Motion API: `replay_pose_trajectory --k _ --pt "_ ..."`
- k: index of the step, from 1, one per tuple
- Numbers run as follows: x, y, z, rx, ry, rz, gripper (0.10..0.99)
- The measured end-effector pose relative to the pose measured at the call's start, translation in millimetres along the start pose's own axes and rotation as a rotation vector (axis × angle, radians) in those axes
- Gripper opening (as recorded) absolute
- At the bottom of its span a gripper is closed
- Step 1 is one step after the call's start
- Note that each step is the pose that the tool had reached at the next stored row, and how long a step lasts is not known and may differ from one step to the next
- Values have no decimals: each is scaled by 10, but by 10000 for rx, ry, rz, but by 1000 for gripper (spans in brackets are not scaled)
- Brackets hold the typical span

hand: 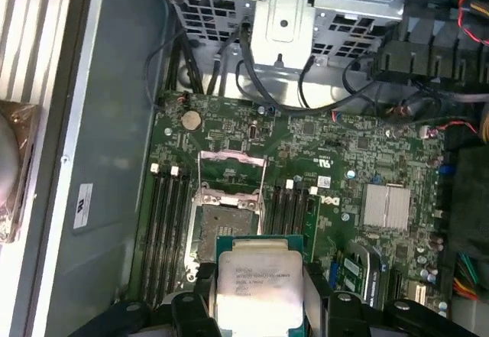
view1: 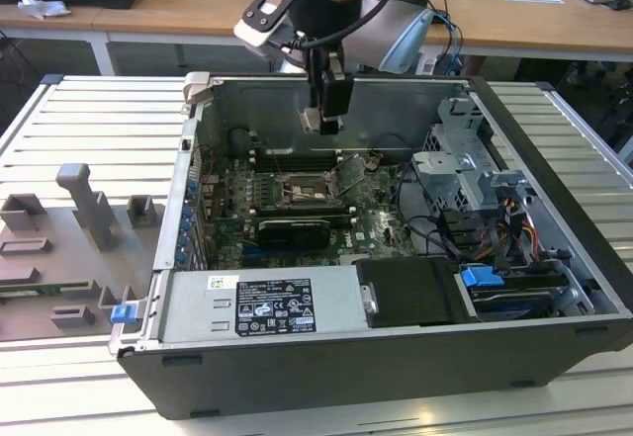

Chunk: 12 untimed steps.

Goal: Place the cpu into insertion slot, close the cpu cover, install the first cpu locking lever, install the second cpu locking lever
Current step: 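Place the cpu into insertion slot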

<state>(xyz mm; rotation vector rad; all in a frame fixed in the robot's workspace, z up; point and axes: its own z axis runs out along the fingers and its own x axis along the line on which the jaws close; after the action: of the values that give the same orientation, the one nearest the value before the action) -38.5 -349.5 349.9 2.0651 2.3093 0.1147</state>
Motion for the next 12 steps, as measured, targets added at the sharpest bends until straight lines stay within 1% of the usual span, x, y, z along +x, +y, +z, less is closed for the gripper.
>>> replay_pose_trajectory --k 5,10,12 --pt "-1 -3 33 -8 -48 492 537" --pt "-1 -5 59 -15 -80 882 537" --pt "-1 -5 65 -17 -84 936 537"
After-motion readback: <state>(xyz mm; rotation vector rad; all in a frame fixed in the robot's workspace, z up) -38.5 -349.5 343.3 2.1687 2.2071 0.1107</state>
